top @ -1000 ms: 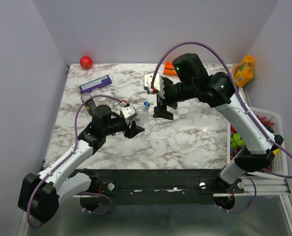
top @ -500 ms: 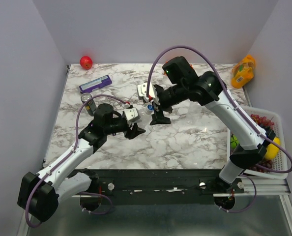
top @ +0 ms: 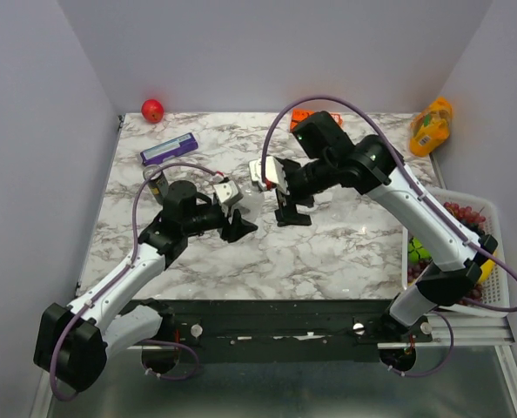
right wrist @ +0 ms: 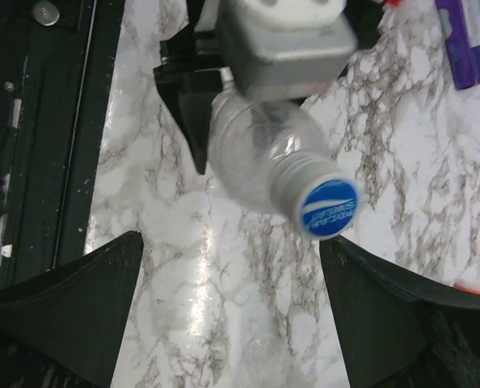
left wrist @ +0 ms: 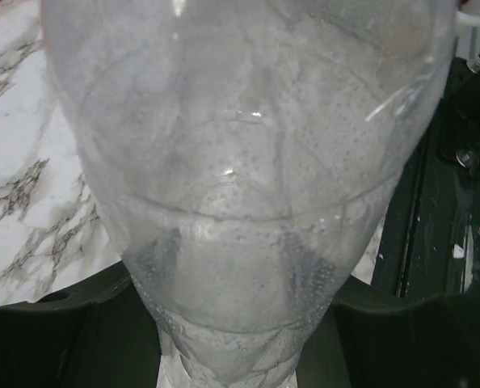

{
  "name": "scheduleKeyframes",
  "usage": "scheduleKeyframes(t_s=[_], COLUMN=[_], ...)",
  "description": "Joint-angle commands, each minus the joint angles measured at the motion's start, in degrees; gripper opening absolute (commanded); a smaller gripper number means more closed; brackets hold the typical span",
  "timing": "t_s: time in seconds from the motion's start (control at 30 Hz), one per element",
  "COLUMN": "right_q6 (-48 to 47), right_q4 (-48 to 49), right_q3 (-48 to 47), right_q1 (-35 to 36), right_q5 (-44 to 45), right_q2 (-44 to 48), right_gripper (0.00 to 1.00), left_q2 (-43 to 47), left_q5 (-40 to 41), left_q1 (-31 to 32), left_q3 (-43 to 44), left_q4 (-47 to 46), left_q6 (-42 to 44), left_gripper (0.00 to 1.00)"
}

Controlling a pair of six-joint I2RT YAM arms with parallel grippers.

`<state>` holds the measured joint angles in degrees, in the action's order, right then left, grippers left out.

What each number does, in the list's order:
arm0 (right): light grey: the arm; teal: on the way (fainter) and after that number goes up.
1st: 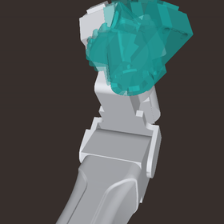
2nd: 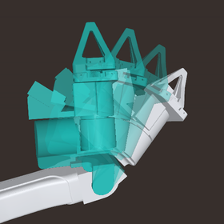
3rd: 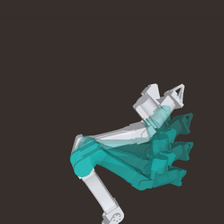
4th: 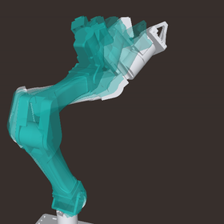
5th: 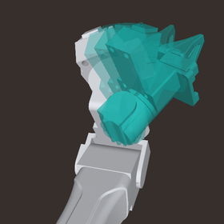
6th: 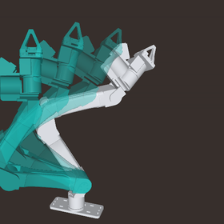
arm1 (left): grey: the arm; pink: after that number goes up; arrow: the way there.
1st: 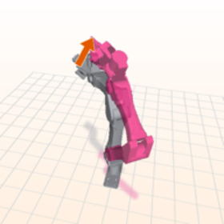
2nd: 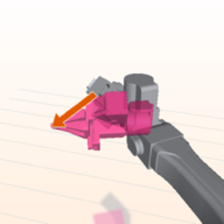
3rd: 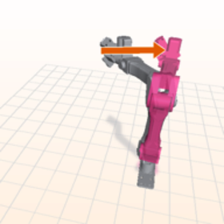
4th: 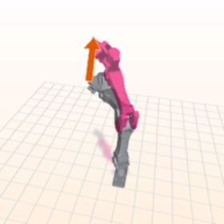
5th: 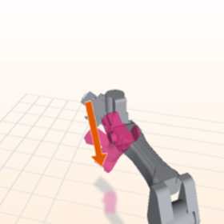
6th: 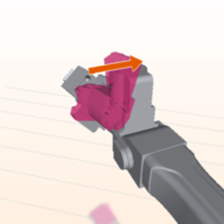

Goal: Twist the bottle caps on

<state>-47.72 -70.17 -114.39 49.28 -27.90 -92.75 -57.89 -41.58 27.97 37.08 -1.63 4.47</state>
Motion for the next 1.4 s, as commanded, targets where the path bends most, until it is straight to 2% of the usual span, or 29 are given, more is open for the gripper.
scheduleKeyframes(t_s=[0.0,0.1,0.23,0.3,0.4,0.47,0.5,0.63,0.8,1.07,1.37], right_q6=[4.39,5.88,7.12,5.29,1.08,-1.92,-5.85,-11.77,-17.48,-18.02,-18.63], right_q4=[-11.03,-9.73,-3.67,0.27,1.79,0.57,-1.79,-4.1,-4.36,-1.02,3.02], right_q3=[3.64,3.13,-3.38,-4.96,-4.71,-4.27,-4.0,0.03,2.77,4.08,7.16], right_q1=[-0.05,-2.86,-4.54,-4.45,-4.37,-3.84,-3.14,-1.47,0.12,0.73,1.26], right_q5=[1.8,1.71,1.88,-1.0,-7.06,-9.88,-10.24,-10.68,-9.28,-8.31,-6.56], right_q2=[2.39,3.54,2.84,3.19,3.45,3.28,3.02,3.8,4.16,3.98,4.42], right_gripper=[0.94,0.91,0.89,0.88,0.88,0.88,0.88,0.87,0.79,0.66,0.61], left_q2=[-0.03,-0.03,-0.65,-0.65,-0.74,-1.0,-1.09,-1.35,-1.35,-1.61,-2.05], left_q5=[2.74,1.6,-0.08,0.01,0.36,0.89,0.98,1.33,1.24,1.24,0.98], left_q1=[-2.83,-2.48,-0.9,-0.02,0.69,0.77,0.77,0.78,0.86,0.95,0.95], left_q3=[0.54,0.54,1.76,2.12,3.17,4.05,4.31,5.37,5.98,6.95,7.39], left_q4=[-5.76,-2.25,8.97,12.16,15.42,16.04,16.22,16.83,18.68,19.21,18.94], left_q6=[-4.83,2.1,14.13,20.45,23.73,24.62,24.71,25.59,28.05,28.4,28.67], left_gripper=[0.0,0.0,0.0,0.0,0.0,0.0,0.0,0.0,0.0,0.0,0.0])
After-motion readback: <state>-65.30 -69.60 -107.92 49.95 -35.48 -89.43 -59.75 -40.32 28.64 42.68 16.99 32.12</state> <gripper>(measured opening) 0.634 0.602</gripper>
